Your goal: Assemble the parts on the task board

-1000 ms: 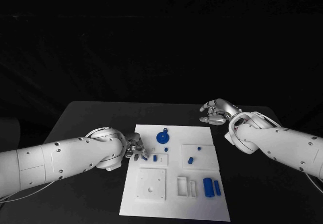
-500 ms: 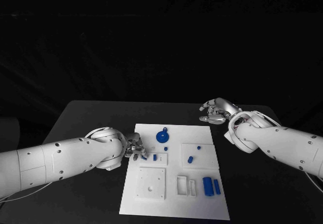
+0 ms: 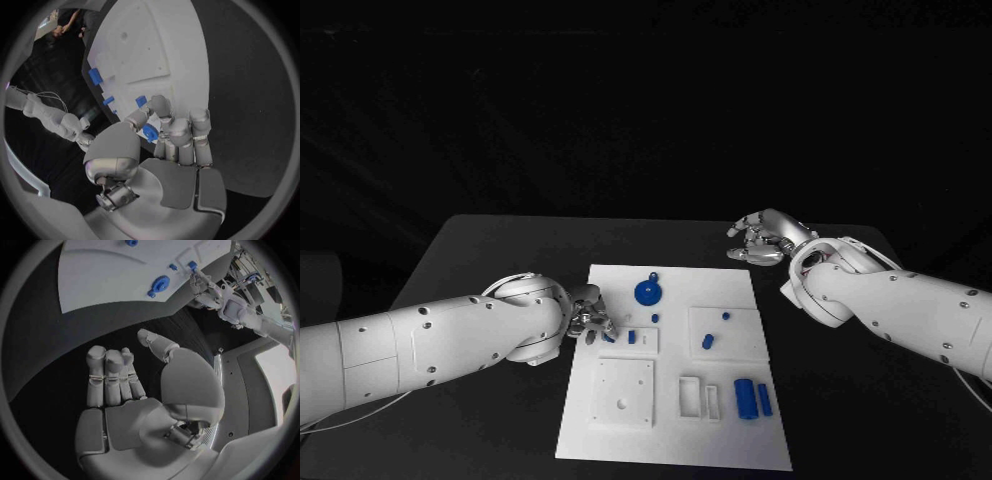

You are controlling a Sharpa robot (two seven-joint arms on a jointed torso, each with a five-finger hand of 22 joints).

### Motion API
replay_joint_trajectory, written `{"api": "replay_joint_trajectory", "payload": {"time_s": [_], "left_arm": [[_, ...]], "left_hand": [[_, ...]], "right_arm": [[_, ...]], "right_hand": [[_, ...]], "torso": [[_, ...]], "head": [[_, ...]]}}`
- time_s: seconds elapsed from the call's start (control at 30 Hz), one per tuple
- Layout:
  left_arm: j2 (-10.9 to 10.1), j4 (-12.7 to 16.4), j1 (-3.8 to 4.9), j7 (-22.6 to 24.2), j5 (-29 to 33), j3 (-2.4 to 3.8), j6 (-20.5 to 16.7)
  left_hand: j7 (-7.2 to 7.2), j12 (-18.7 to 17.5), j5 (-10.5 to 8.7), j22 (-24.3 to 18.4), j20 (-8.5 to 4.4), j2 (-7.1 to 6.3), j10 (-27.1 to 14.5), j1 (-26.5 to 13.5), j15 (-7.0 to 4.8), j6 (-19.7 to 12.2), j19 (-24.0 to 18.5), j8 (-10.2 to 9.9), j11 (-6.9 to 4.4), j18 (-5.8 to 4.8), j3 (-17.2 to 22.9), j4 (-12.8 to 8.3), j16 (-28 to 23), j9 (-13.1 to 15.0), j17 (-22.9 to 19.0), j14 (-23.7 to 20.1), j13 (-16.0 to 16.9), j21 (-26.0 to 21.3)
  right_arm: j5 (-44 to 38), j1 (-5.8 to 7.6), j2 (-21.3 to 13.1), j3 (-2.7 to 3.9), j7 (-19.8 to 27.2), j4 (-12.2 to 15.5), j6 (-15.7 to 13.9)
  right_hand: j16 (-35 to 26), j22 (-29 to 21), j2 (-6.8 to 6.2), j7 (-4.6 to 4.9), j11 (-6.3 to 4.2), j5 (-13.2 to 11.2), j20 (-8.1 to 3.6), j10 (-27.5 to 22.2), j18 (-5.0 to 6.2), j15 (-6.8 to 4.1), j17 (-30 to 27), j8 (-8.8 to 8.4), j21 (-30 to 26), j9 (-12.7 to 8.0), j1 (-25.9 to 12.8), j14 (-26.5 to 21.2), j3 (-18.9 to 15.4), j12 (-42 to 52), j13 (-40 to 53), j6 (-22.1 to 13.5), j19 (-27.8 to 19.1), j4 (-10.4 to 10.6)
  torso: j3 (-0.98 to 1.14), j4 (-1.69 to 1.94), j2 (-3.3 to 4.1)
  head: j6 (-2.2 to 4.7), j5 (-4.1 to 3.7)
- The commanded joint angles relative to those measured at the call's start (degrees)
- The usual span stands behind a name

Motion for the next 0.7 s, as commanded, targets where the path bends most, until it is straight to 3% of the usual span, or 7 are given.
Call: {"api": "replay_joint_trajectory", "payload": {"time_s": [0.03,0.7], "left_arm": [[0.0,-0.1,-0.3,-0.3,-0.4,-0.2,1.6],[0.1,-0.3,-0.32,-0.6,-0.1,-0.2,3.1]], "left_hand": [[-1.29,0.4,0.29,0.0,-4.81,0.18,0.4,0.5,-0.45,4.2,0.1,0.2,-0.01,0.96,0.3,0.1,0.3,-0.1,0.1,-0.2,0.1,0.3],[-1.29,0.4,0.34,0.0,-4.84,0.12,0.3,0.7,-0.45,4.2,0.1,0.2,-0.01,0.96,0.5,-0.2,0.3,-0.2,0.1,-0.2,0.1,0.3]], "right_arm": [[0.1,-0.06,0.0,0.03,0.2,0.0,0.6],[0.1,-0.25,0.1,0.03,0.2,-0.1,0.7]], "right_hand": [[0.0,1.0,0.29,0.41,0.05,0.2,-0.1,-0.5,4.25,0.05,-0.1,0.39,-0.4,-0.1,-0.3,-0.2,-0.3,0.4,-0.1,0.0,0.2,0.0],[0.0,1.0,0.32,0.41,0.05,0.2,-0.11,-0.5,4.25,0.05,-0.1,0.4,-0.4,-0.1,-0.3,-0.1,-0.3,0.4,-0.1,0.0,0.2,0.0]], "torso": [[0.03,-0.01,0.02],[0.01,0.0,-0.01]], "head": [[-0.01,0.02],[-0.13,-0.05]]}}
